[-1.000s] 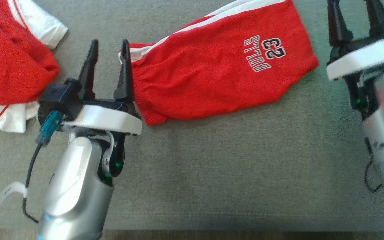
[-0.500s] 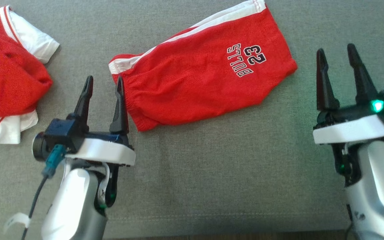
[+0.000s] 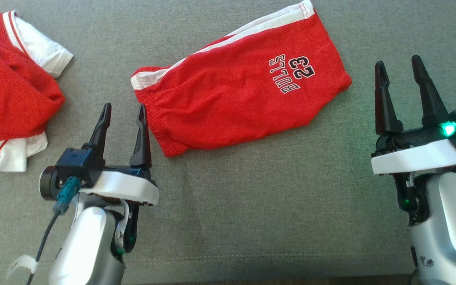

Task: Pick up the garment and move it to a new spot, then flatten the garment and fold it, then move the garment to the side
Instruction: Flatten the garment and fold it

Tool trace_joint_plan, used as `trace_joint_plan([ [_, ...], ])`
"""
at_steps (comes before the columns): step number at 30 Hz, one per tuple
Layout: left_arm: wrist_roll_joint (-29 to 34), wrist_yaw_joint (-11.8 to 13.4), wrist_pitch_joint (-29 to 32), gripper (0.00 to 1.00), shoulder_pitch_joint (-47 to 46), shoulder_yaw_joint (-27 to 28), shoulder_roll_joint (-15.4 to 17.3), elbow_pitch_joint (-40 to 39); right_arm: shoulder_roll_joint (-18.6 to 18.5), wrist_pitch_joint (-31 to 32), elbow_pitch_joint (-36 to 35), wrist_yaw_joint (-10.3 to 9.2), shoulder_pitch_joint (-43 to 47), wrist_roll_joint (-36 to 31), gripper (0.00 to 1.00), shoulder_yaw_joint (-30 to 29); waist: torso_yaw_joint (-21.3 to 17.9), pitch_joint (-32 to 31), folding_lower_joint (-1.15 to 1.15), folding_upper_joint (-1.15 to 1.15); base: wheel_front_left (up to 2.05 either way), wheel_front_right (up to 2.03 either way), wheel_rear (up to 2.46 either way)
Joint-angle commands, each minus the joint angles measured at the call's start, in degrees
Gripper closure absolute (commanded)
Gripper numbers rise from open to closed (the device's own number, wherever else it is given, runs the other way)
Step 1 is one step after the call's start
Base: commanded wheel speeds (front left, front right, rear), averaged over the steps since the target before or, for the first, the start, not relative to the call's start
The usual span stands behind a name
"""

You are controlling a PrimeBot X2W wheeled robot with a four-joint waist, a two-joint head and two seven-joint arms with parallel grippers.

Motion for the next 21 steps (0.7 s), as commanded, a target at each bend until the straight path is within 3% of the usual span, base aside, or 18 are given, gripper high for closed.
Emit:
trace_joint_plan([
  [1, 0.2, 0.1, -0.3, 0.0, -1.2, 1.7, 1.2, -1.4, 0.4, 0.5, -2.2, 0.11, 0.7, -0.2, 0.0, 0.7, 0.0, 0.0, 0.0, 0.0, 0.0, 0.0, 0.0],
  [11, 0.6, 0.7, -0.3, 0.0, -2.6, 2.1, 1.6, -2.6, 0.2, 2.3, -1.8, 0.11, 0.2, 0.6, 0.0, -0.1, 0.2, 1.3, 0.0, 0.0, 0.0, 0.0, 0.0],
  [21, 1.4, 0.1, -0.3, 0.0, -7.1, 1.2, 0.5, -3.9, -2.7, 9.6, 6.9, 0.11, -7.4, 0.5, 0.0, 1.1, 3.0, 7.0, 0.0, 0.0, 0.0, 0.0, 0.0],
])
